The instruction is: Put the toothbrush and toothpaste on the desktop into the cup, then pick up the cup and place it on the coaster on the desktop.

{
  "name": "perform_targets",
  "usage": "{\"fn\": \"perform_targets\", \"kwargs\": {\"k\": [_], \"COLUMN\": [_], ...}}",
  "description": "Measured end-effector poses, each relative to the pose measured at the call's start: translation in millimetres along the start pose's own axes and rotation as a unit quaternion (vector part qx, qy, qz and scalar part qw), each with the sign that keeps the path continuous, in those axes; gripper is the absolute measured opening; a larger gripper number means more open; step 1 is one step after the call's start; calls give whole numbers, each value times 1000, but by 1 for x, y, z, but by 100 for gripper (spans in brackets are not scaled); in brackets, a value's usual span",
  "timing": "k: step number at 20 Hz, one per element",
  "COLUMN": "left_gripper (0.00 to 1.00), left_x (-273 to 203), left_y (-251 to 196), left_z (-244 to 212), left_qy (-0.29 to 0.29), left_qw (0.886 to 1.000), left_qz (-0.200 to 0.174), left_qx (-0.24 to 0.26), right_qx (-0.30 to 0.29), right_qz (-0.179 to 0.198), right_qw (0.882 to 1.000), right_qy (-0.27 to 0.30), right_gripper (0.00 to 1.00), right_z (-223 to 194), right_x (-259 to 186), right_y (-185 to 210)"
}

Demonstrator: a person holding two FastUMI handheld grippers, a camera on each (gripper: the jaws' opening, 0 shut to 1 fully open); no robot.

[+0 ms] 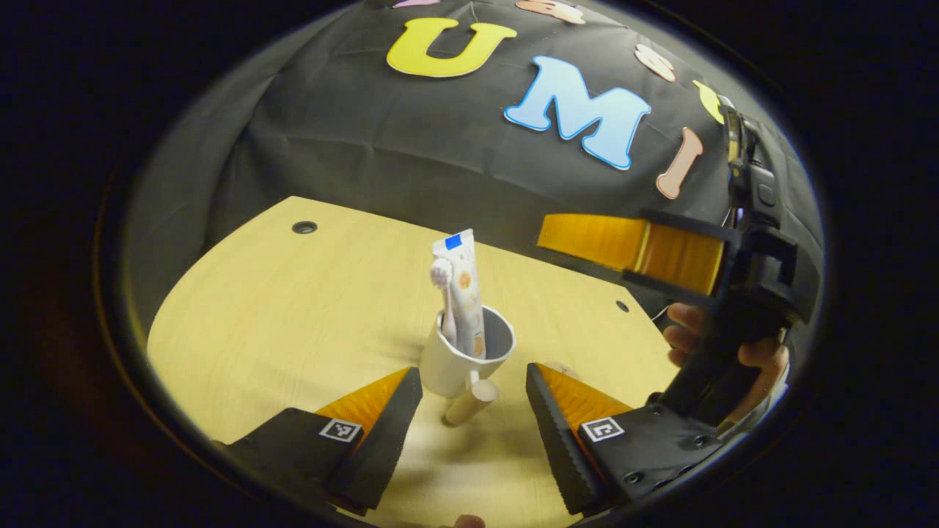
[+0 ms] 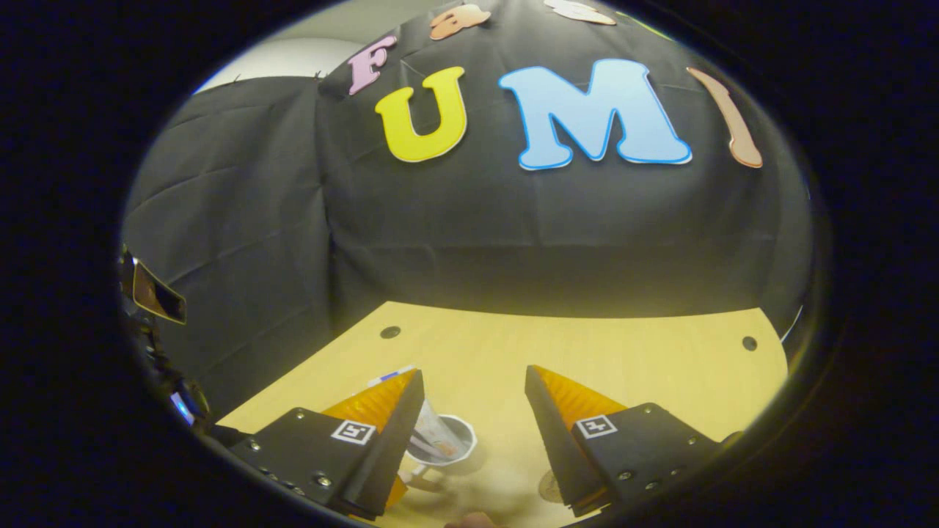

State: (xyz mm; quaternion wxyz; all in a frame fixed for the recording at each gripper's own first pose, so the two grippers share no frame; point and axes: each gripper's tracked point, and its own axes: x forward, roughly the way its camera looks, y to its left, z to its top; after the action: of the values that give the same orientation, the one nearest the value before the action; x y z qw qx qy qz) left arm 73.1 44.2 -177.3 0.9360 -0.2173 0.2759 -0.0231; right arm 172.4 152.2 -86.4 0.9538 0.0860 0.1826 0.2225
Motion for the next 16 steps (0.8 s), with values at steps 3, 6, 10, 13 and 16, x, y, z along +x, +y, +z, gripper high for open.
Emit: {"fn": "perform_targets", "kwargs": {"k": [3,6,10,13,16], "left_gripper": [92,93,93,93,93], "left_x": [15,30,47,58,73], "left_y": [1,1,4,5,8], "left_z": [-9,-21,-28,-37,-48], "left_qy": [22,57,103,145,182], "left_qw": [1000,998,993,987,979], "left_qz": [16,30,52,72,82], "left_qx": [0,-2,12,16,26], "right_qx": [7,19,12,28,37], "right_qz": [-22,-36,-62,-65,-72], "right_qw": [1000,999,998,997,996], "right_qy": [-8,2,22,32,47], "right_gripper": [84,84,84,84,84], "right_z": [8,4,-13,-21,-35], "right_x": [-15,-29,-44,-57,-68], "right_y": [-25,-47,-81,-97,-111]}}
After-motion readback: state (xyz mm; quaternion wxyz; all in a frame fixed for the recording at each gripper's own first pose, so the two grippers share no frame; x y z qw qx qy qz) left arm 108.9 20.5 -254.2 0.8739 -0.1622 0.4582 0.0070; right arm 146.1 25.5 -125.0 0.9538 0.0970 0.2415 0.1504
